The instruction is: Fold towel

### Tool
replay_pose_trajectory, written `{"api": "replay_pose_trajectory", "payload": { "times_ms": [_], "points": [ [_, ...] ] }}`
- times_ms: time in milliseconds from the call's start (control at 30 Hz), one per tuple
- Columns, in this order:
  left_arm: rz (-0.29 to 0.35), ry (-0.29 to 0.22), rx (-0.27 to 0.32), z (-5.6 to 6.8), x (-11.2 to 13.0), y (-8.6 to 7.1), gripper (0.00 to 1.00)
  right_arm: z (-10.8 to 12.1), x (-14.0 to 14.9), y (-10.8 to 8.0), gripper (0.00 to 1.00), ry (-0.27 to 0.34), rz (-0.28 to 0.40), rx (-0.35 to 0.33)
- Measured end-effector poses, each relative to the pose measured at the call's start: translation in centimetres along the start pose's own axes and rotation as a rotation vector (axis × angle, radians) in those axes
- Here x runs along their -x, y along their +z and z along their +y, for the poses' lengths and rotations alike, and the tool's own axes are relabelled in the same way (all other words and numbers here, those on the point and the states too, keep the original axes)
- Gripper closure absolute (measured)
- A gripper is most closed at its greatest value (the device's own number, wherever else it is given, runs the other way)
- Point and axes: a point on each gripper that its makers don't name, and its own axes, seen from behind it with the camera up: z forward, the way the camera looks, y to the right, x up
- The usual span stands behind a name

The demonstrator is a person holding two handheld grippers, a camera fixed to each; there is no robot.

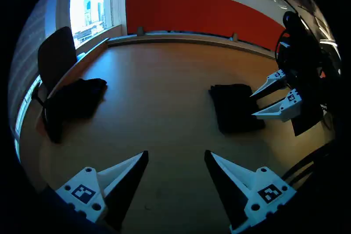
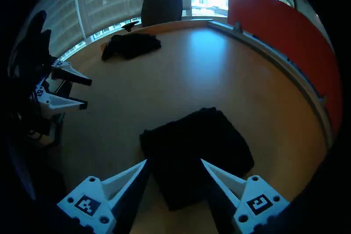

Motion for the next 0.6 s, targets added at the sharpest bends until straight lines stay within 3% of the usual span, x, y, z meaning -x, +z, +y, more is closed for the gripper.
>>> {"api": "replay_pose_trajectory", "payload": {
  "times_ms": [600],
  "points": [
    [-0.001, 0.008, 0.005, 0.2, -0.1, 0.0, 0.06, 0.4, 4.9, -2.6, 0.25, 0.068, -0.041, 0.076]
  ]
}}
